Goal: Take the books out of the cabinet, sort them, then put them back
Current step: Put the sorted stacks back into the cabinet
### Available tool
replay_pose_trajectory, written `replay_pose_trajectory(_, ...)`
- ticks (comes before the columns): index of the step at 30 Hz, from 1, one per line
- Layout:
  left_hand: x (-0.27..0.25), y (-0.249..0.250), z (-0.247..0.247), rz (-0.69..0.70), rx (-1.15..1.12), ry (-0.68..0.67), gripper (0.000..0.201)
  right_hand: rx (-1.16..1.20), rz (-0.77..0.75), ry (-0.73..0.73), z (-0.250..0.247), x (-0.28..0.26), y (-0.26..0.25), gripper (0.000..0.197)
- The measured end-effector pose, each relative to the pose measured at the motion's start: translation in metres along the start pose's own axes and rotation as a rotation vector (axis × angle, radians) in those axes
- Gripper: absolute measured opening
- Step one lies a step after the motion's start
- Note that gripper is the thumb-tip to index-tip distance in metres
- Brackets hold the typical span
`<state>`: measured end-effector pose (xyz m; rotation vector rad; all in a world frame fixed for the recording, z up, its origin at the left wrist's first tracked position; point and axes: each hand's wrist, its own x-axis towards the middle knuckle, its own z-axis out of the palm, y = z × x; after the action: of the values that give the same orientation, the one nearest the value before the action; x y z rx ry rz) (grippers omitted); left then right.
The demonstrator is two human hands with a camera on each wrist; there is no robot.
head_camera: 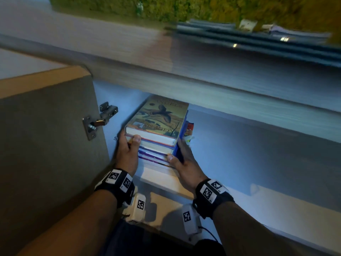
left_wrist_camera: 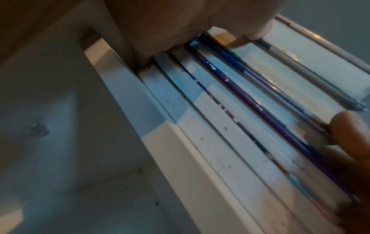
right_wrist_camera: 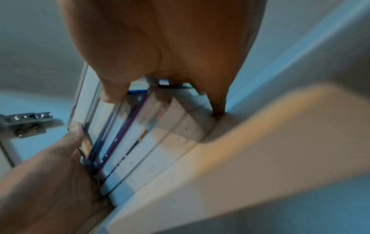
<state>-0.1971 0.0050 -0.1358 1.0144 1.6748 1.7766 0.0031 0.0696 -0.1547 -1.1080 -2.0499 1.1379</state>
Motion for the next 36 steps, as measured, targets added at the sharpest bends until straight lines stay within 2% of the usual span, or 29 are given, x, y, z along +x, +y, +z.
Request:
replay_pose_trajectory(4,-0.011,0.032,-0.003,-0.123,0.132,0.024,0.050,0.113,0.146,0.004,-0.006,-0.022,-0.030,0.071)
replay_pose_trajectory(6,-0.013,0.049,-0.011,-0.175,0.179,-0.026,0.044,0.173,0.202,0.037,-0.007,-0.047,-0.055,0.058)
replay_pose_trajectory(8,-0.025,0.081,-0.020,-0.285,0.238,-0.187,0.043,0.252,0.235,0.032,-0.013,-0.076,-0.095,0.034)
replay_pose_trajectory(10,-0.043,0.123,-0.032,-0.379,0.305,-0.395,0.041,0.183,0.227,-0.042,-0.030,-0.106,-0.151,0.018)
replay_pose_trajectory(12,-0.061,0.171,-0.049,-0.434,0.192,-0.603,0.044,0.100,0.185,-0.127,-0.056,-0.134,-0.222,0.018)
replay_pose_trajectory(14,-0.069,0.230,-0.066,-0.502,0.046,-0.739,0.050,0.107,0.178,-0.168,-0.087,-0.155,-0.289,0.019)
replay_pose_trajectory(17,-0.067,0.328,-0.084,-0.363,0.073,-0.838,0.040,0.137,0.127,-0.151,-0.130,-0.180,-0.371,0.019)
replay_pose_trajectory(20,-0.054,0.405,-0.084,-0.224,0.162,-0.748,0.015,0.203,0.074,-0.104,-0.172,-0.191,-0.427,0.020)
replay_pose_trajectory(22,-0.037,0.435,-0.069,-0.120,0.263,-0.687,0.018,0.259,0.082,0.015,-0.202,-0.188,-0.440,0.024)
replay_pose_trajectory(24,-0.023,0.451,-0.047,-0.056,0.486,-0.708,0.029,0.142,0.167,0.225,-0.230,-0.179,-0.432,0.035)
replay_pose_trajectory(26,-0.016,0.460,-0.023,-0.052,0.691,-0.776,0.041,-0.139,0.418,0.377,-0.253,-0.174,-0.409,0.040)
replay_pose_trajectory(28,-0.017,0.459,-0.005,-0.085,0.783,-0.841,0.037,-0.324,0.677,0.339,-0.265,-0.176,-0.387,0.047)
replay_pose_trajectory(29,-0.017,0.454,0.001,-0.110,0.815,-0.857,0.039,-0.342,0.747,0.287,-0.267,-0.175,-0.377,0.052)
replay_pose_trajectory(31,-0.014,0.440,0.005,-0.199,0.858,-0.835,0.053,-0.319,0.806,0.239,-0.265,-0.174,-0.360,0.058)
replay_pose_trajectory(33,-0.009,0.427,0.005,-0.343,0.731,-0.769,0.065,-0.251,0.816,0.273,-0.266,-0.171,-0.345,0.058)
replay_pose_trajectory(34,-0.008,0.427,0.005,-0.440,0.637,-0.725,0.064,-0.184,0.827,0.290,-0.268,-0.169,-0.341,0.059)
replay_pose_trajectory(36,-0.005,0.431,0.009,-0.558,0.519,-0.722,0.054,-0.005,0.821,0.276,-0.277,-0.164,-0.337,0.059)
